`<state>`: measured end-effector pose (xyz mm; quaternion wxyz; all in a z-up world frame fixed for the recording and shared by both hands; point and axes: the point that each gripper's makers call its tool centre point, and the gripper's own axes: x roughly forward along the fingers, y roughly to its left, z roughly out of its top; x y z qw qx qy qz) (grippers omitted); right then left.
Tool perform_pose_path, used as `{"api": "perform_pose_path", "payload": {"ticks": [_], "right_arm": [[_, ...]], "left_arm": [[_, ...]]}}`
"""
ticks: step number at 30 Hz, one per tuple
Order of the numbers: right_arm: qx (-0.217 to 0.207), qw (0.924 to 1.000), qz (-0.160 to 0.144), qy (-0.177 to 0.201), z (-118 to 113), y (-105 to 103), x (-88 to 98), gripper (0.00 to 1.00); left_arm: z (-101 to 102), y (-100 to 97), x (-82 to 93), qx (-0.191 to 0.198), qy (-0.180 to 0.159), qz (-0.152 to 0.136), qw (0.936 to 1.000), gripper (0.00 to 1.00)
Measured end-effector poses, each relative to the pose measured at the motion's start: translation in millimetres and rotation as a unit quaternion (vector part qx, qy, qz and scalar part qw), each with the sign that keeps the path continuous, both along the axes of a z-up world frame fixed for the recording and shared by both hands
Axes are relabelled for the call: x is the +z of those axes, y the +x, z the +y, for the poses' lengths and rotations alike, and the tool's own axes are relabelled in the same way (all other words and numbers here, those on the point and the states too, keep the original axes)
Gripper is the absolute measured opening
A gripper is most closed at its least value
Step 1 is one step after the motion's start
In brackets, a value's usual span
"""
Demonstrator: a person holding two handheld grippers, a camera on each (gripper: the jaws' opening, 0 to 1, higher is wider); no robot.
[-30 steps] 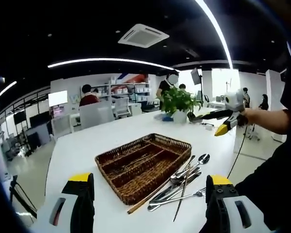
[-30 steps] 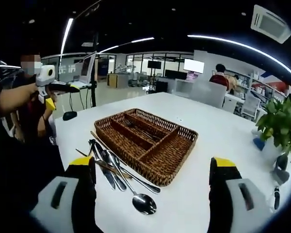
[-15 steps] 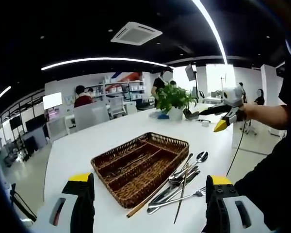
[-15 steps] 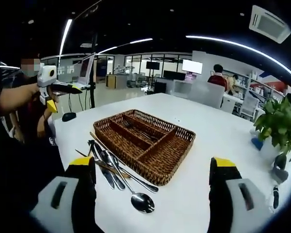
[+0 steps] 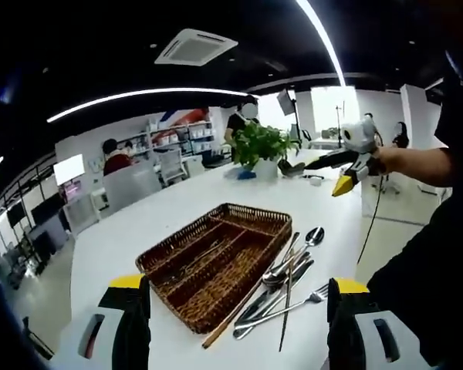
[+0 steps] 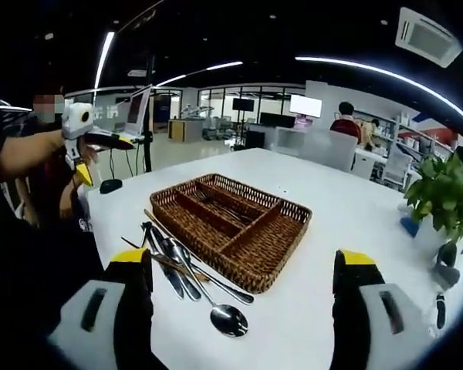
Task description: Arrange the knives, forks, and spoons in their matching storage slots by inserting each utensil handle-first until every utensil is classified and aligned in the correct compartment
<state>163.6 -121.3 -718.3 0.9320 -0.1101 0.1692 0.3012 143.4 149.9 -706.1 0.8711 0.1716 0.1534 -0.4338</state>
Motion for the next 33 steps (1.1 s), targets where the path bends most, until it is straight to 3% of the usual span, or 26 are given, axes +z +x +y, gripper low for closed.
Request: {"api": "perform_pose_path", "payload": {"ticks": [5, 13, 17, 25, 27, 31, 33], "right_arm": [[-0.002, 1.0, 0.002, 0.003, -1, -2, -1.3, 0.99], [-0.007, 1.0, 0.003, 0.005, -5, -4, -2.0, 0.99], [-0.012, 0.9999, 0.004, 0.007, -9, -6, -3.1, 0.99], [-0.015, 0.9999, 0.003, 0.008, -11, -8, -3.8, 0.99], [-0.016, 0.9998, 0.003, 0.007, -12, -9, -4.0, 0.99], [-0.017, 0.9998, 0.003, 0.005, -14, -10, -4.3, 0.99], [-0.019, 0.9998, 0.003, 0.006, -15, -11, -4.1, 0.99]], "left_arm": [[-10, 5.1, 4.0, -0.022, 0.006, -0.003, 0.9997, 0.97], [-25, 10.6, -7.1, -0.058, 0.025, 0.005, 0.998, 0.96], [-34, 5.9, -23.5, -0.096, 0.068, -0.004, 0.9931, 0.96], [-48, 3.2, -45.2, -0.119, 0.081, 0.008, 0.9896, 0.95], [-53, -7.2, -55.3, -0.151, 0.093, 0.021, 0.984, 0.95], [-56, -11.2, -77.7, -0.175, 0.142, 0.022, 0.9739, 0.95], [-59, -9.4, -83.3, -0.176, 0.145, 0.022, 0.9733, 0.93]]}}
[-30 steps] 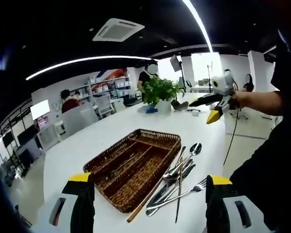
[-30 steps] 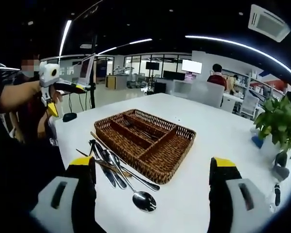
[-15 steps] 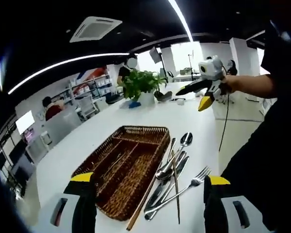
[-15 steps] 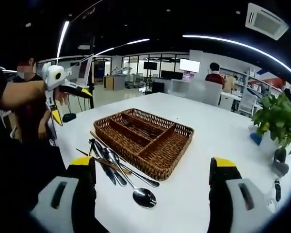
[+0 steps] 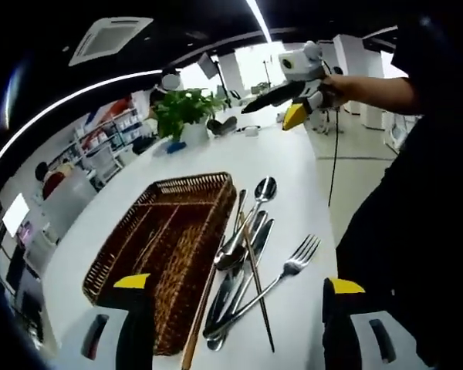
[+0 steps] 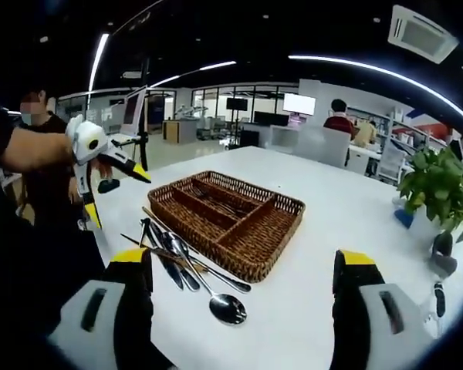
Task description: Arrange the knives, forks, and spoons in their matching storage slots by inserting each utensil handle-first until every utensil is classified and aligned in the correct compartment
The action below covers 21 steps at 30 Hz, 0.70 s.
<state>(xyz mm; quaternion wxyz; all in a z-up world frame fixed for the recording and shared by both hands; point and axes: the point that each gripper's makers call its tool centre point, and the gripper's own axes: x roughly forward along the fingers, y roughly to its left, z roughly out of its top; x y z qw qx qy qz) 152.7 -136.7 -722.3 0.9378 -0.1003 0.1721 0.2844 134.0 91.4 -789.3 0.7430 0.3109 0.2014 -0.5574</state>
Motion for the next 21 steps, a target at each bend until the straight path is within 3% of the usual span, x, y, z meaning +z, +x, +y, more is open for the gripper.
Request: {"api": "perform_pose_path", "payload": {"ticks": [4, 13, 17, 21], "right_arm": [[-0.002, 1.0, 0.001, 0.001, -1, -2, -0.7, 0.99], [-0.005, 1.0, 0.003, -0.001, -4, -6, -2.9, 0.99], [-0.009, 0.9999, 0.005, -0.001, -8, -8, -4.7, 0.98], [-0.016, 0.9998, 0.008, 0.006, -13, -9, -5.8, 0.99]], "left_arm": [[-6, 0.2, -6.8, -0.004, -0.002, 0.012, 0.9999, 0.91], [-14, -3.9, -32.2, -0.036, 0.029, 0.024, 0.9986, 0.83], [-21, -5.3, -40.3, -0.049, 0.034, 0.026, 0.9979, 0.75], [-30, -2.9, -50.1, -0.054, 0.033, 0.028, 0.9976, 0.61]]}}
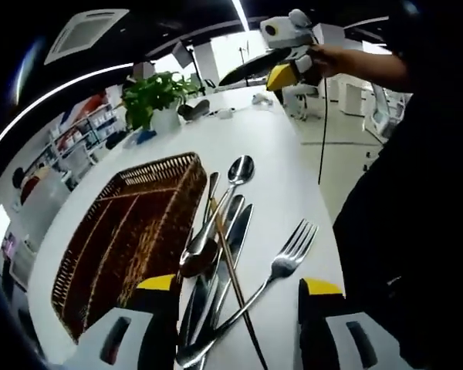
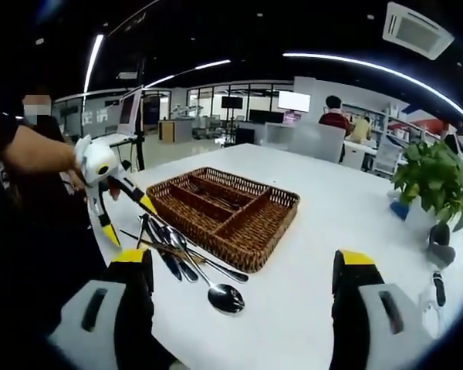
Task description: Arrange the knives, forks, and spoons in their matching storage slots by inserting each utensil handle-first until every utensil is classified and aligned in the correct compartment
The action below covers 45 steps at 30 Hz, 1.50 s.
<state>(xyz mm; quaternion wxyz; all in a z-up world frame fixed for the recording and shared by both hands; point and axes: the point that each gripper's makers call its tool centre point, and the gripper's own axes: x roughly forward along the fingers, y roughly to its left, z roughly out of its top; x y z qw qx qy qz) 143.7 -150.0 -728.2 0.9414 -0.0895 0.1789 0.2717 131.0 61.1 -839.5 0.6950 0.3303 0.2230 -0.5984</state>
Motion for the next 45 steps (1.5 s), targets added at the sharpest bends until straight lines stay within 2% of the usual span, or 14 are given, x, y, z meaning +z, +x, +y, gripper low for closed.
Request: {"api": "perform_pose_path", "payload": {"ticks": [8, 13, 18, 26, 30, 37, 45], "right_arm": [[-0.008, 1.0, 0.002, 0.004, -5, 0, -1.3, 0.98], [-0.011, 0.9999, 0.002, 0.006, -8, 0, -2.7, 0.98], [-0.01, 0.9999, 0.003, 0.006, -7, -1, -4.0, 0.98], [-0.012, 0.9999, 0.007, 0.006, -10, -2, -6.0, 0.97], [-0.012, 0.9999, 0.007, 0.006, -10, -2, -5.6, 0.97], [-0.011, 0.9999, 0.008, 0.005, -10, -2, -6.6, 0.96], [-0.012, 0.9999, 0.007, 0.006, -10, -1, -5.4, 0.96]], "left_arm": [[-5, -10.1, -13.2, -0.038, 0.024, 0.0, 0.999, 0.48], [-4, -15.6, -17.9, -0.055, 0.034, 0.011, 0.9979, 0.41], [-2, -19.4, -26.0, -0.071, 0.058, 0.009, 0.9957, 0.22], [-6, -21.2, -28.7, -0.085, 0.069, 0.014, 0.9938, 0.15], [-8, -19.9, -29.8, -0.088, 0.077, 0.014, 0.9931, 0.08], [-7, -11.4, -30.2, -0.077, 0.084, -0.003, 0.9935, 0.05], [-6, -7.2, -26.9, -0.065, 0.08, -0.001, 0.9947, 0.03]]}}
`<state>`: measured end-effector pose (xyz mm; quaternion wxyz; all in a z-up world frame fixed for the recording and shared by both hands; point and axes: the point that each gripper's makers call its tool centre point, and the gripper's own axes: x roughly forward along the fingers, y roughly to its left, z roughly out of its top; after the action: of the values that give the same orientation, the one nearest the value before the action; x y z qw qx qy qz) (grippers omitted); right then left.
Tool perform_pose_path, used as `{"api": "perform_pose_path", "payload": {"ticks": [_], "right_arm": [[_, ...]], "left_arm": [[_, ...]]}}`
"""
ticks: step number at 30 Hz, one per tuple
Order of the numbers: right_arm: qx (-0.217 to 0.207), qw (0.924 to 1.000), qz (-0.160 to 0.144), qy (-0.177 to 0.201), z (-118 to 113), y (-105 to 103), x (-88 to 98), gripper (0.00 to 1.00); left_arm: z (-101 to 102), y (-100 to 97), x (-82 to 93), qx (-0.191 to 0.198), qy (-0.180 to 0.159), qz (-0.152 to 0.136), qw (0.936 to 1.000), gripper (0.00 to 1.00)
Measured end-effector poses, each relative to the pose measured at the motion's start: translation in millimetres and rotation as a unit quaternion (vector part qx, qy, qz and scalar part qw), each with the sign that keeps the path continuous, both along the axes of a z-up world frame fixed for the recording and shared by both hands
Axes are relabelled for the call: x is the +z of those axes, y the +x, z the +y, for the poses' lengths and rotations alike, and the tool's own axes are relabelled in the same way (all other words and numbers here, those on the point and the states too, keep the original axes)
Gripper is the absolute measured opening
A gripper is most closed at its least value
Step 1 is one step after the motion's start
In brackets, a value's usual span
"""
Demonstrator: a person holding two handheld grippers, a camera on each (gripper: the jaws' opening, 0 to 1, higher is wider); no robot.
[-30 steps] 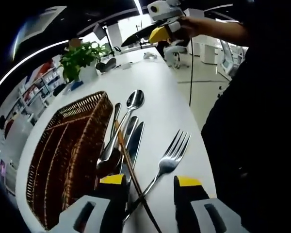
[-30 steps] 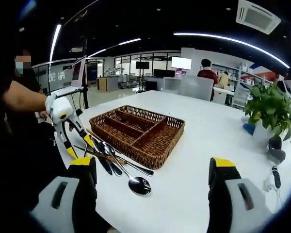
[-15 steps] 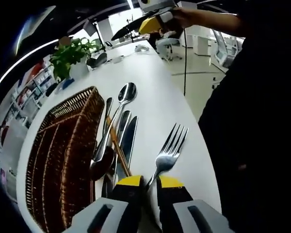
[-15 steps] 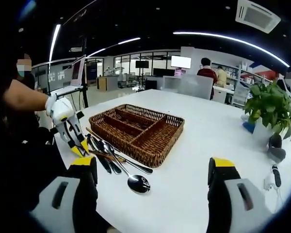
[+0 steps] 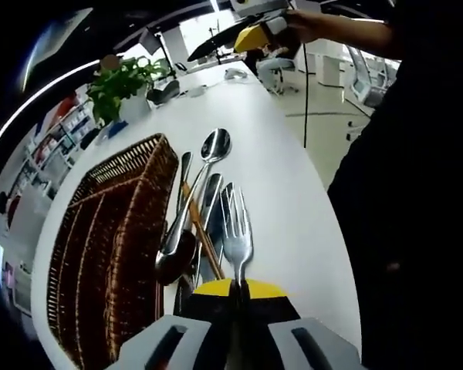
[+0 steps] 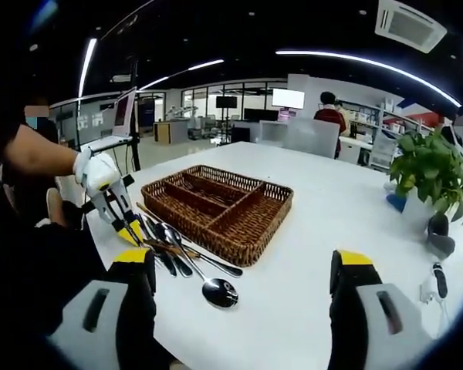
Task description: Arrange the knives, forks, and spoons in their matching storage slots by inserting each utensil handle-first until every utensil is classified and aligned in the correct compartment
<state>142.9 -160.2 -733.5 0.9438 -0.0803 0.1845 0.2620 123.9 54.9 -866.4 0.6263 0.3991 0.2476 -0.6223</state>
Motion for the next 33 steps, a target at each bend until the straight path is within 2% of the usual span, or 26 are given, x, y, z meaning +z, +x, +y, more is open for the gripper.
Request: {"api": "perform_pose_path", "payload": {"ticks": [9, 13, 19, 21, 22, 24, 28, 33], "right_arm": [[-0.001, 1.0, 0.003, -0.001, -1, -3, -4.4, 0.95], [-0.002, 1.0, 0.002, 0.001, -2, -4, -3.8, 0.95], [-0.004, 1.0, 0.002, 0.0, -4, -5, -4.9, 0.95], [-0.004, 1.0, 0.002, 0.0, -3, -6, -5.4, 0.95], [-0.003, 1.0, 0.002, 0.0, -3, -7, -5.8, 0.95], [-0.004, 1.0, 0.002, 0.0, -3, -7, -6.3, 0.95], [-0.006, 1.0, 0.001, 0.002, -5, -9, -6.3, 0.95], [-0.01, 0.9999, 0.004, -0.001, -10, -12, -8.7, 0.95]], "left_arm": [[-5, -2.7, -3.4, 0.001, 0.0, 0.012, 0.9999, 0.06], [-8, -8.3, -2.7, 0.003, -0.008, 0.038, 0.9992, 0.13], [-6, -7.3, -3.8, 0.027, -0.029, 0.08, 0.9961, 0.11], [-7, -8.4, -4.1, 0.052, -0.046, 0.113, 0.9911, 0.11], [-9, -7.9, -2.8, 0.057, -0.069, 0.127, 0.9879, 0.11], [-9, -3.6, -2.9, 0.063, -0.081, 0.124, 0.987, 0.09], [-10, -4.9, -4.5, 0.058, -0.081, 0.124, 0.9873, 0.07], [-1, -7.6, -5.4, 0.042, -0.052, 0.108, 0.9919, 0.12]]}}
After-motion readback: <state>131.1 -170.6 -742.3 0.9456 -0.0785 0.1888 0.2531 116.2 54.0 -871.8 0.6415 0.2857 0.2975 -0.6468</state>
